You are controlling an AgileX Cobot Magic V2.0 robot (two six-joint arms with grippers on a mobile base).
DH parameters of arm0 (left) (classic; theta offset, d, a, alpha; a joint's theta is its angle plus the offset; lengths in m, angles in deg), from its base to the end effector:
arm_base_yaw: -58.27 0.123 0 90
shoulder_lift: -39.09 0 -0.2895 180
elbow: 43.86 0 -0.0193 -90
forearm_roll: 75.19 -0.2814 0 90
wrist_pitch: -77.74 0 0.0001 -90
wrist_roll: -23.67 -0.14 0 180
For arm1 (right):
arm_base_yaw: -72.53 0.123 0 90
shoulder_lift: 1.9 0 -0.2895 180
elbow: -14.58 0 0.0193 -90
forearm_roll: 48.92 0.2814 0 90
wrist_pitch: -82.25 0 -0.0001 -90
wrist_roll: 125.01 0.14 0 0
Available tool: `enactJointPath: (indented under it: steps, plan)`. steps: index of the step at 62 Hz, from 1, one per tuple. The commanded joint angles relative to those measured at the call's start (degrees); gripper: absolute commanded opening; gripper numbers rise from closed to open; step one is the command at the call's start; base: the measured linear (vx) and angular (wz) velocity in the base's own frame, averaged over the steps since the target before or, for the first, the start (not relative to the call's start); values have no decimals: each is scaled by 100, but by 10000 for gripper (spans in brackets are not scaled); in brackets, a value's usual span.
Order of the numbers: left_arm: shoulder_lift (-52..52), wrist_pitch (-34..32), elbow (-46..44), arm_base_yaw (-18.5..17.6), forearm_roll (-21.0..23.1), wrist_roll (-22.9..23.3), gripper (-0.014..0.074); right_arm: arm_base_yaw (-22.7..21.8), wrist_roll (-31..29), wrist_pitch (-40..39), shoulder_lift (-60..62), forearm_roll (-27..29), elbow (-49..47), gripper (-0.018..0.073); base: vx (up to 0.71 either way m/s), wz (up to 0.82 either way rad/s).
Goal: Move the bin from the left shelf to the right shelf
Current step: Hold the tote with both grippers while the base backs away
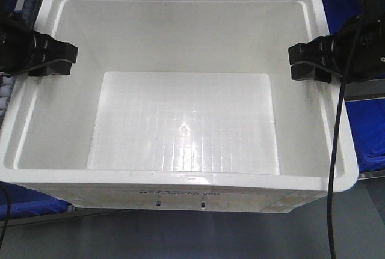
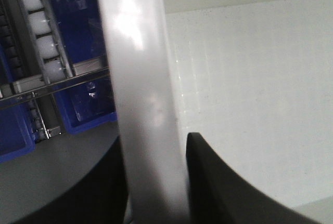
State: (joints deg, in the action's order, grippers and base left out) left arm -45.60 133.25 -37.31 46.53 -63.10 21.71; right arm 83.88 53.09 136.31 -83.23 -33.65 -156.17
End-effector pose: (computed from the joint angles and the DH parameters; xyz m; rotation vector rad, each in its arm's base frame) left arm 0.3198 -0.0912 0.3099 0.2193 2.5535 -0.3337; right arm 0.3068 0.0920 0.3154 -0.1804 2.5157 0.4017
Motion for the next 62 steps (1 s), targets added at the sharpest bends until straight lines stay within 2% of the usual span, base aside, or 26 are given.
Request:
enactJointPath:
  steps: [1,26,62]
  plan:
    - [258,-385,-202,14,40,-188,-8,-13,-389,-487,275,19,-233,-4,-5,-28]
    - [258,-381,-202,14,40,-188,-8,-13,-389,-476,275,19,-233,-4,-5,-33]
    - [258,-381,-202,14,40,-188,-8,-13,-389,-470,275,19,-233,-4,-1,-51]
